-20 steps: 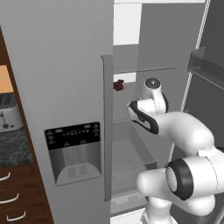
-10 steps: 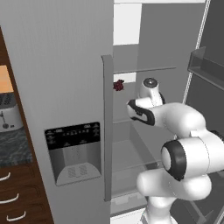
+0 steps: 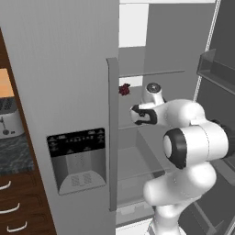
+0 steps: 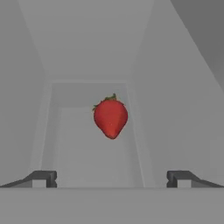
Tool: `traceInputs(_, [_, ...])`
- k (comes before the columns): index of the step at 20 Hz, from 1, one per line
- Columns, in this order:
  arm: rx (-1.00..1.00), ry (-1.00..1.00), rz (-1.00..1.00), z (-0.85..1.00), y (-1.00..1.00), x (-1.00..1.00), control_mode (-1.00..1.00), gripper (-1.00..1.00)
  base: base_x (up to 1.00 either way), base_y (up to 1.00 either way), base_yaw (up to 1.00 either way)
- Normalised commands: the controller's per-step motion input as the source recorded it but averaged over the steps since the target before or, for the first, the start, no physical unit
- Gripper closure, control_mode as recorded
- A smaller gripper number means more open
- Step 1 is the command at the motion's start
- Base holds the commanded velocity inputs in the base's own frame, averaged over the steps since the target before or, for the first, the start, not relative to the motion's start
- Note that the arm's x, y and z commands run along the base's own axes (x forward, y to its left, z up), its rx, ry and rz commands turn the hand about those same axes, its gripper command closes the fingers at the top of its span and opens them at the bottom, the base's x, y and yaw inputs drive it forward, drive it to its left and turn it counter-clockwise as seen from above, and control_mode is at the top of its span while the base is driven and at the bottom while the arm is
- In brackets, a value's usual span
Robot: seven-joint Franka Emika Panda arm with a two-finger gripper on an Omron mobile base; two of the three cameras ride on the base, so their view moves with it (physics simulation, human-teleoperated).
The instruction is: Take the strawberry from the fridge and place it on top of the pancake, located on the dining counter.
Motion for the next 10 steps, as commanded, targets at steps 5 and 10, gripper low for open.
traceInputs(5, [0.0,0.0,0.0,-0.12,0.0,0.38,-1.0,-1.0,0.0,0.0,0.0])
traceInputs(10, [0.0,0.0,0.0,-0.1,0.0,0.36,-1.0,-1.0,0.0,0.0,0.0])
